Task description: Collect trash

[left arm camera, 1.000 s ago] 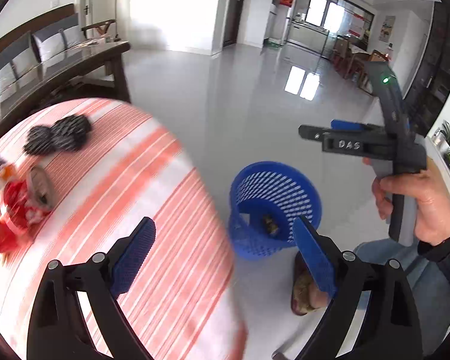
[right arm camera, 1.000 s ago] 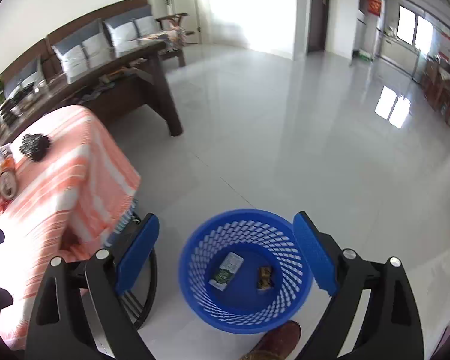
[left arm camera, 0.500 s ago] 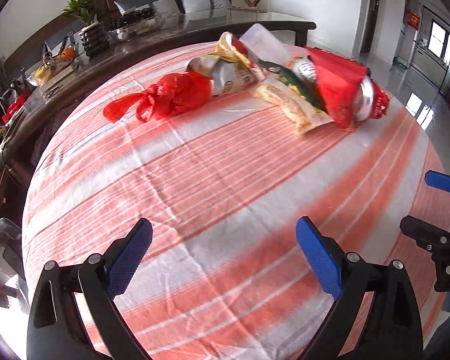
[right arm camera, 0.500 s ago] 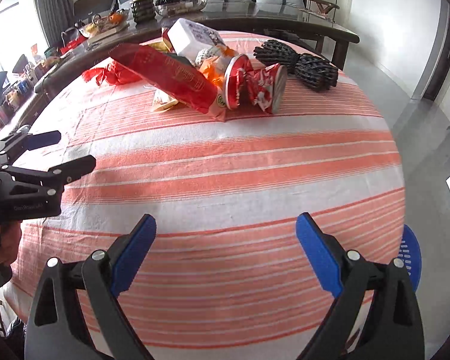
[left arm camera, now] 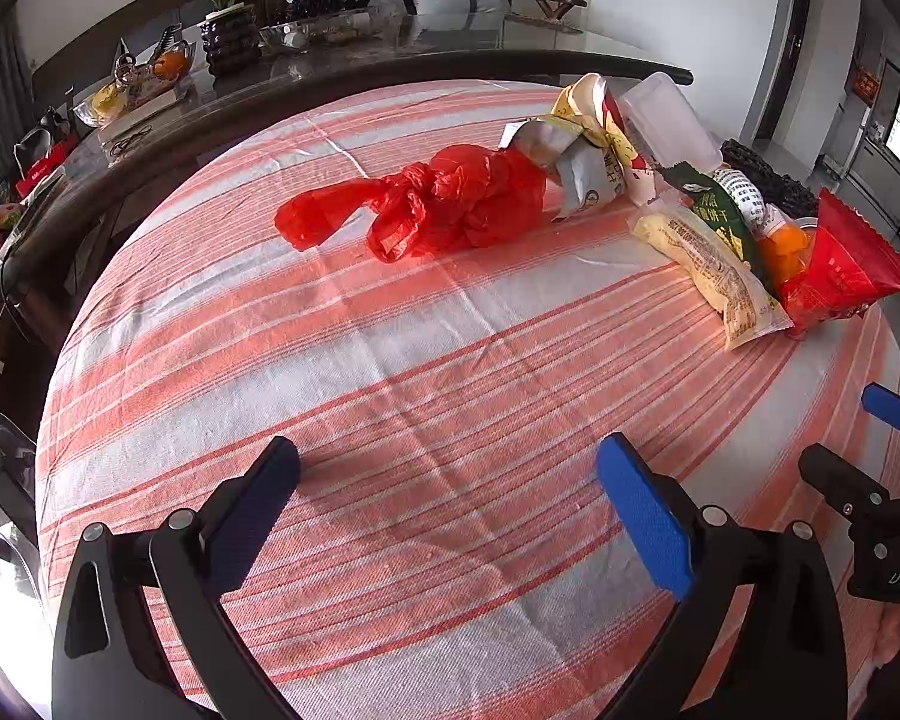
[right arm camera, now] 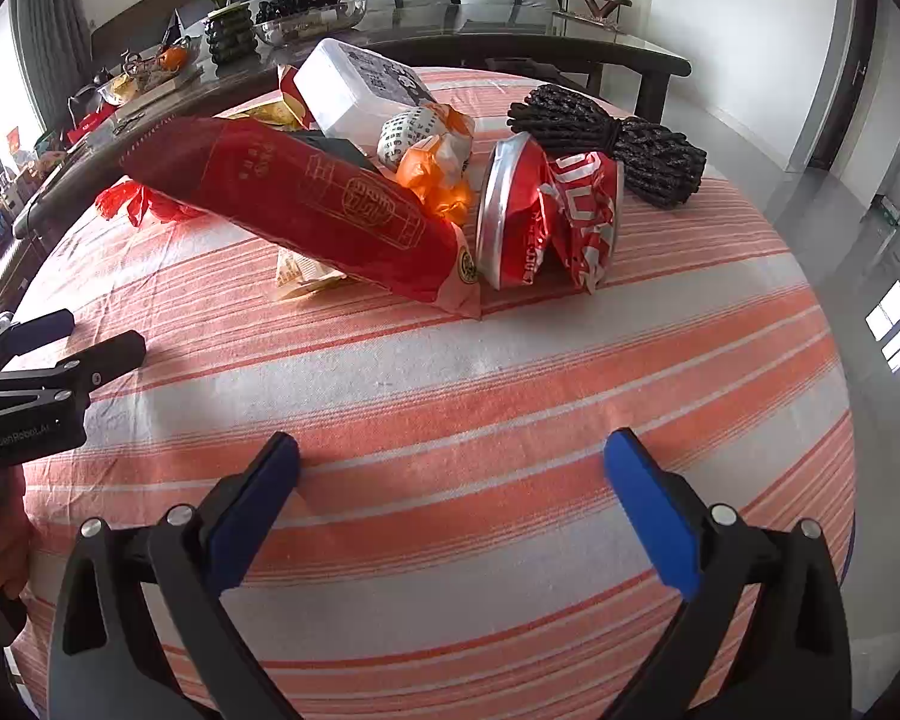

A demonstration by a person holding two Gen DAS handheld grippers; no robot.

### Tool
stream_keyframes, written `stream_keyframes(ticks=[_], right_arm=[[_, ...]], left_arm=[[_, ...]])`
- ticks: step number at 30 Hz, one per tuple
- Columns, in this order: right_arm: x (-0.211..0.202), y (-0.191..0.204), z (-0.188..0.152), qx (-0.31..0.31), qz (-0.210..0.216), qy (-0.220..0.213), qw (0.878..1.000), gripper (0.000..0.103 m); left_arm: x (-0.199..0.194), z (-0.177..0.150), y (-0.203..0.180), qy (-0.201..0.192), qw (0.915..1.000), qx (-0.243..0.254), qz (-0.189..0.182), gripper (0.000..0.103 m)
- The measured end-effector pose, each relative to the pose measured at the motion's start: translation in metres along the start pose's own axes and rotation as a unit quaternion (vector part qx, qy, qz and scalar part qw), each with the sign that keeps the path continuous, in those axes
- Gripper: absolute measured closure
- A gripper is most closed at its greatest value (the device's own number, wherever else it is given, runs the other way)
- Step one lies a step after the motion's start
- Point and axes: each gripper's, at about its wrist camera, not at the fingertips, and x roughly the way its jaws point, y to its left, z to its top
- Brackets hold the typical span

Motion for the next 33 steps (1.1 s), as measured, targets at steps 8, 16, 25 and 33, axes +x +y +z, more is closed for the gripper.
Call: stream_keyframes(ticks=[8, 16, 25, 33], right_arm=[[0.013, -0.004, 0.019, 0.006, -0.003, 0.001, 1.0, 0.004], [0.012, -0.004, 0.018, 0.006, -0.003, 0.001, 1.0, 0.004], [0.012, -0.004, 0.018, 0.006, -0.003, 0.001, 1.0, 0.004], [0.012, -0.004, 0.018, 0.006, -0.003, 0.001, 1.0, 0.004]], left_arm=[[0.007, 0.009, -0.001, 0.0, 1.0, -0.008, 0.004, 0.004], [0.008, 0.009, -0.001, 0.0, 1.0, -0.009, 0.002, 0.004], [0.008, 0.009, -0.001, 0.0, 1.0, -0.008, 0.003, 0.004], [0.008, 0.009, -0.001, 0.0, 1.0, -0.009, 0.002, 0.004]])
